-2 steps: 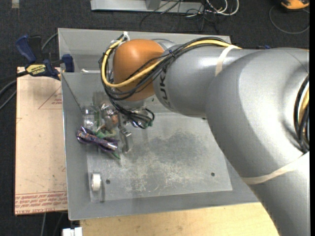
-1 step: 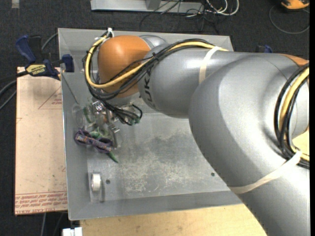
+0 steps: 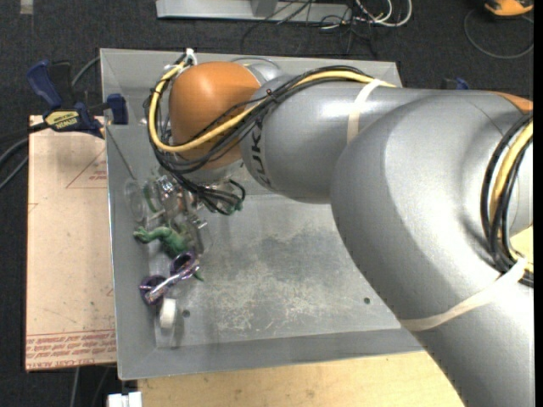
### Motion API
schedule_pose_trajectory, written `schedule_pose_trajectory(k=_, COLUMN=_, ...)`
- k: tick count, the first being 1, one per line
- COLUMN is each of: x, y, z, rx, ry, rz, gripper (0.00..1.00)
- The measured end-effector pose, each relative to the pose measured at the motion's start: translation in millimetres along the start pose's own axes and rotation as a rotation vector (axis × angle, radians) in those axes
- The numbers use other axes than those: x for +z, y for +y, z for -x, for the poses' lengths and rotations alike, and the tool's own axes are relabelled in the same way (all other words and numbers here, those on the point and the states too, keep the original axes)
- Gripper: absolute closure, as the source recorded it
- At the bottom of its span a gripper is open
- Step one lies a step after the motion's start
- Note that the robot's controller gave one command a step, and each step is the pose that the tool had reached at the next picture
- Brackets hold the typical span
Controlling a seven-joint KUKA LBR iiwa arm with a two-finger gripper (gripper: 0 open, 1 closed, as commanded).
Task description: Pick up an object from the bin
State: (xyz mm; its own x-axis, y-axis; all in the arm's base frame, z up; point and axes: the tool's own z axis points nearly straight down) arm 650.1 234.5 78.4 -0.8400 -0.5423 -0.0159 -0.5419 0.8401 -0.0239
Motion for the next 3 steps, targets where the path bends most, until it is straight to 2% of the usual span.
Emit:
schedule_pose_trajectory(k=1, x=-1.0, y=8.4, z=-5.9, rx=-0.137, ry=-0.002, rz=-0.02, gripper=0.0)
schedule_pose_trajectory(k=2, x=-0.5, y=16.1, z=-22.0, rx=-0.355, ry=-0.009, rz=-0.016, gripper=1.0)
schedule_pose_trajectory(k=3, x=-0.4, y=16.0, z=-22.1, rx=-0.355, ry=-0.008, rz=-0.016, gripper=1.0)
